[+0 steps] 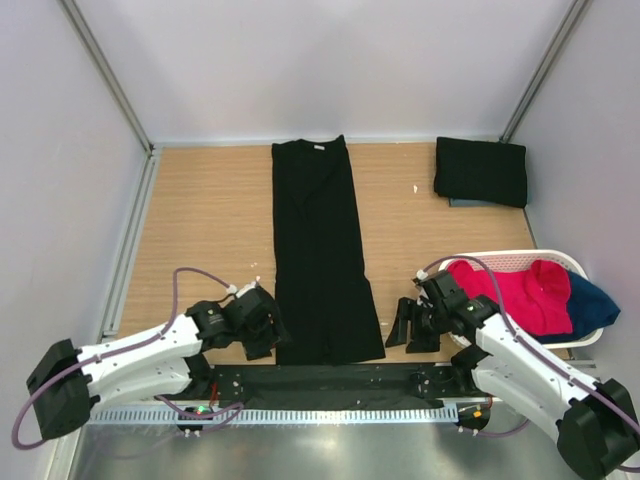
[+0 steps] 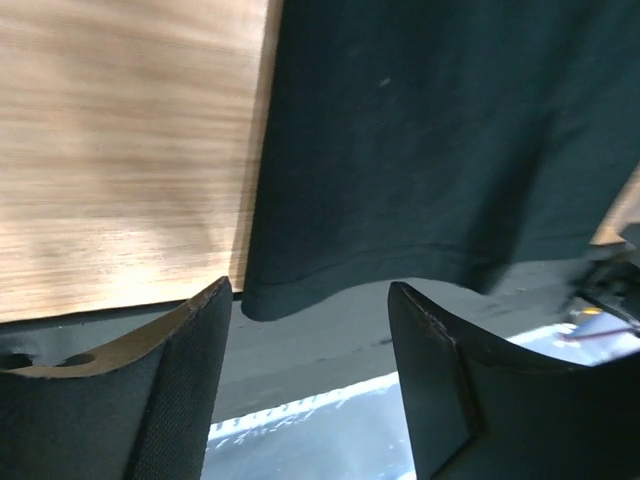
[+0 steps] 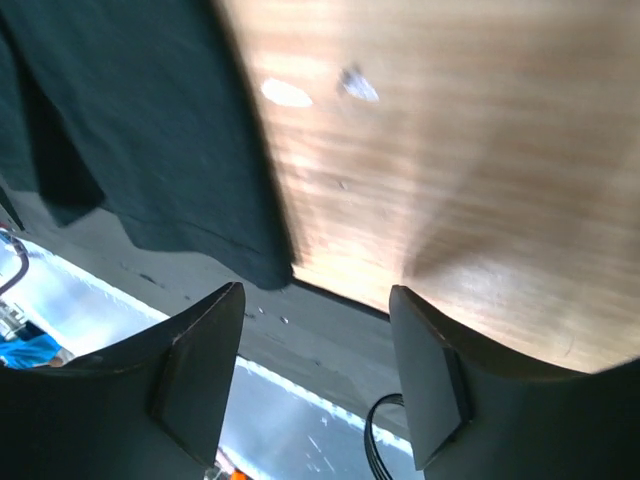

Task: Fold and stack the t-shirts
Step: Fold the tshirt

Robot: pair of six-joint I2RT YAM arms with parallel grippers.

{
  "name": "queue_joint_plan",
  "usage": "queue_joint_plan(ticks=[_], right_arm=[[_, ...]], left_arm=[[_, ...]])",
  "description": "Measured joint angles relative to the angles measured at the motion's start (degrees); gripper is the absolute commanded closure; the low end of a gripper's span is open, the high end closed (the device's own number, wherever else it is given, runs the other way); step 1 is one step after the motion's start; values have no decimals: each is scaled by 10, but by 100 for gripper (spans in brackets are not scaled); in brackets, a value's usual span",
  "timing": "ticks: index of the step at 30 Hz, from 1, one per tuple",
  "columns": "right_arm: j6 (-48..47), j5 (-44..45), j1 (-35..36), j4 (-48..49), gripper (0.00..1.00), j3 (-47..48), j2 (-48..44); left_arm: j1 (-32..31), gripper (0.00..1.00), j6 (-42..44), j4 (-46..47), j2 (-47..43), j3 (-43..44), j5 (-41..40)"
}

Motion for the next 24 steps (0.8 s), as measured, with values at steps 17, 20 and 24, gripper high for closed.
queue_joint_plan(ticks=[17, 20, 24], right_arm=[[40, -17, 19, 25, 44, -35, -1], [45, -24, 26, 42, 47, -35, 14], [59, -28, 50, 66, 47, -35, 30]], left_arm=[[-50, 45, -76, 44, 42, -25, -27], [-51, 47, -84, 34, 26, -33, -27], [-51, 48, -86, 33, 24, -36, -27]])
